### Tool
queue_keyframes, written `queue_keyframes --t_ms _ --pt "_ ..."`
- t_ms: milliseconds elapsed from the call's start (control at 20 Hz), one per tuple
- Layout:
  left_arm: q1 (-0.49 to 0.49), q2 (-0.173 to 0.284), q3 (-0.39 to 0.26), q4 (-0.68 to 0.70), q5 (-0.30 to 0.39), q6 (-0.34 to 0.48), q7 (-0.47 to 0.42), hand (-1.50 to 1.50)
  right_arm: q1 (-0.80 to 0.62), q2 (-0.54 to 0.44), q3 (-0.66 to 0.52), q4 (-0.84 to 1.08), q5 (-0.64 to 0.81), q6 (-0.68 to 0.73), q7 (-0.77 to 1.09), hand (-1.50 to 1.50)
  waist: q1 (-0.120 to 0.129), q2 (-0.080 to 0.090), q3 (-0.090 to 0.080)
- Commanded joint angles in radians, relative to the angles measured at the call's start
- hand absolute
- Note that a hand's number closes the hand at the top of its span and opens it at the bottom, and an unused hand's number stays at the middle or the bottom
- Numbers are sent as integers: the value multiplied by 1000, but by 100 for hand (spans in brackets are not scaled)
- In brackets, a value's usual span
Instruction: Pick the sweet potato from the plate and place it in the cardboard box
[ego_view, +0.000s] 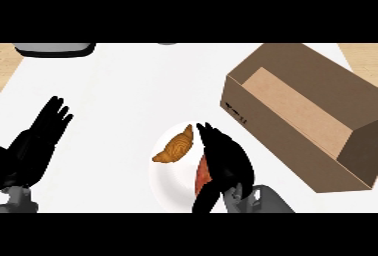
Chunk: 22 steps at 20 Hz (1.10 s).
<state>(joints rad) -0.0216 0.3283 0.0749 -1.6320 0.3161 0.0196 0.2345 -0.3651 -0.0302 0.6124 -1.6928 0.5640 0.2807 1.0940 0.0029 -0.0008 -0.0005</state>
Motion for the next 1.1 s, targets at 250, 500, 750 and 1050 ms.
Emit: queue_keyframes --t_ms 250,500,750,1050 --pt "-19 18 60 54 30 -61 -13 0 -20 18 -49 121 32 59 63 -150 -2 2 0" --pt "10 -24 23 -15 -24 -19 2 0 -51 29 -10 149 23 30 109 -150 3 0 0" --pt "-1 -30 53 56 -17 -63 -50 0 -42 30 -10 227 21 8 40 -150 3 1 0" --pt "11 -21 60 -34 -27 -45 35 0 45 20 -8 164 30 64 56 -150 -2 -1 0"
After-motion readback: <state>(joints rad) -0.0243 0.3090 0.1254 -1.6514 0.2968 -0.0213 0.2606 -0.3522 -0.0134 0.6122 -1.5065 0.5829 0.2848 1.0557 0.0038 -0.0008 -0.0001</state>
